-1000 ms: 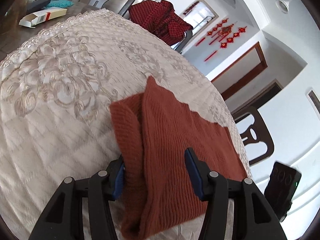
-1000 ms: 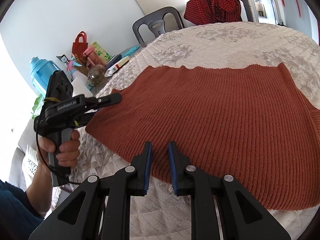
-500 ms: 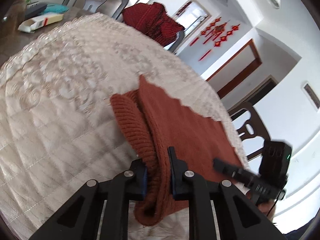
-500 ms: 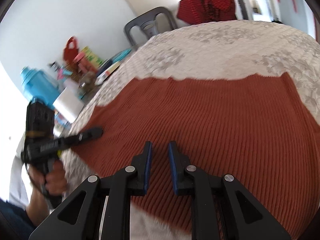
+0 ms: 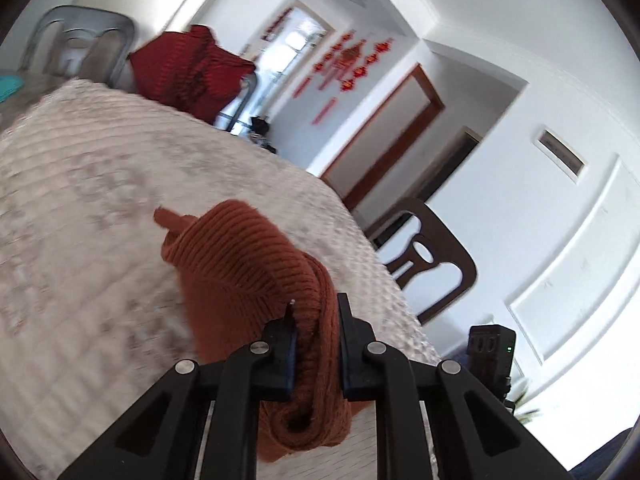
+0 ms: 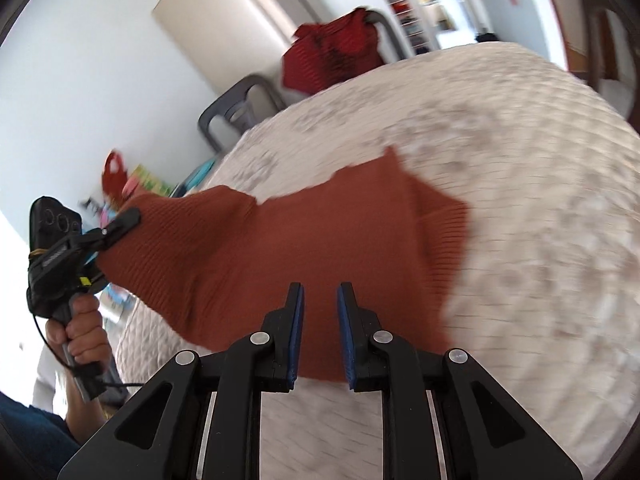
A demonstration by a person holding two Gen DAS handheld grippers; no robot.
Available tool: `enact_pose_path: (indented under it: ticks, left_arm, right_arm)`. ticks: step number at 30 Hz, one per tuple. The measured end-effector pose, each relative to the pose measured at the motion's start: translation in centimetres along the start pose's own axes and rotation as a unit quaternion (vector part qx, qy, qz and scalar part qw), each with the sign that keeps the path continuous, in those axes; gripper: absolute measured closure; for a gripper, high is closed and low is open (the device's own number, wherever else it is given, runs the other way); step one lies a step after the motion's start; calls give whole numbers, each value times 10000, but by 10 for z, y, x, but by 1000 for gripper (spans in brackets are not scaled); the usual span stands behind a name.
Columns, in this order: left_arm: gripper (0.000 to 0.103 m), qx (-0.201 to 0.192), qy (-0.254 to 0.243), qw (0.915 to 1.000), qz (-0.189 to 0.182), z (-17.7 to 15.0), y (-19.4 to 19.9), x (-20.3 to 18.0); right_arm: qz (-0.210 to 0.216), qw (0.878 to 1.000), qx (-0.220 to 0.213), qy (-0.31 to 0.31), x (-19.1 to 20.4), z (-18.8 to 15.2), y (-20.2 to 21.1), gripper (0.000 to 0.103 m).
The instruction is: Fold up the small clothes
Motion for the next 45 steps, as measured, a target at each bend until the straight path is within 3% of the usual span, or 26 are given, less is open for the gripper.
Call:
enact_pose_path:
  ticks: [3,5,9,10,12,13,16,17,21,25,28,39,42,43,44,45]
  left_arm:
    - [86,311,-331,9986,-266,-10,-34,-33]
    - [86,737,-436,9956,-382,-27,-66,-46]
    - [85,1443,-516,9875,-371,-57,-108,-53]
    - [84,1446,-539,9872,-411,-58,-107,-55]
    - [69,1257,-603,9885,-587,-54,-92,-62]
    - [67,1160,-593,9890,-701,-50,-82,-63]
    - [67,688,-630,9938,-606,-33,-53,-56]
    - [67,565,-611,9954,-484,-28,-45,-49]
    - [67,329,-499,9982,100,-23,-27,-16]
    - [67,431,-381,9973,456,-34,-28,10]
    - [67,567,-442,9959,545,-47,-38,15]
    - [67,530,-968,9909,774,-56,-50,11]
    - [67,524,-979,9907,788,-55,-50,11]
    - [67,517,-990,9905,796,-54,-50,10]
    - [67,507,-1003,9903,814,-53,-50,9]
    - [67,480,-1029,9899,843,-51,-51,6]
  right_arm:
    - [-91,9997,-203,-117,-9,0,16,86]
    - [-110,9993,-286,-208,-14,-2,23,86]
    - [-113,9988,-364,-315,-19,-6,33,86]
    - [-100,9987,-378,-341,-20,-6,34,86]
    - [2,9982,-429,-410,-20,-5,38,86]
    - [61,9980,-446,-438,-21,-5,39,84]
    - [502,9960,-481,-556,-16,-5,39,55]
    - [731,9944,-468,-597,-13,-5,37,53]
    - [1310,9884,-285,-720,-2,-8,25,53]
    - [1125,9901,-66,-831,-3,-10,13,53]
    - [910,9900,115,-1069,-11,-14,6,53]
    - [1418,9718,189,-1876,-24,-2,-21,53]
    - [1421,9684,80,-2046,-32,3,-23,62]
    - [1282,9726,95,-1938,-32,5,-23,79]
    - [1168,9752,102,-1878,-32,5,-24,89]
    - [1125,9760,112,-1862,-34,6,-24,89]
Point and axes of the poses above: each gripper's, at about its wrist camera, not at the fingertips, and y roughly against the way its jaws point, x to its left, z to its top, the point moved 5 cm from there along -y, roughly the way its jaws point, and after that the axes turned 11 degrees about z, right-handed, at the moved point
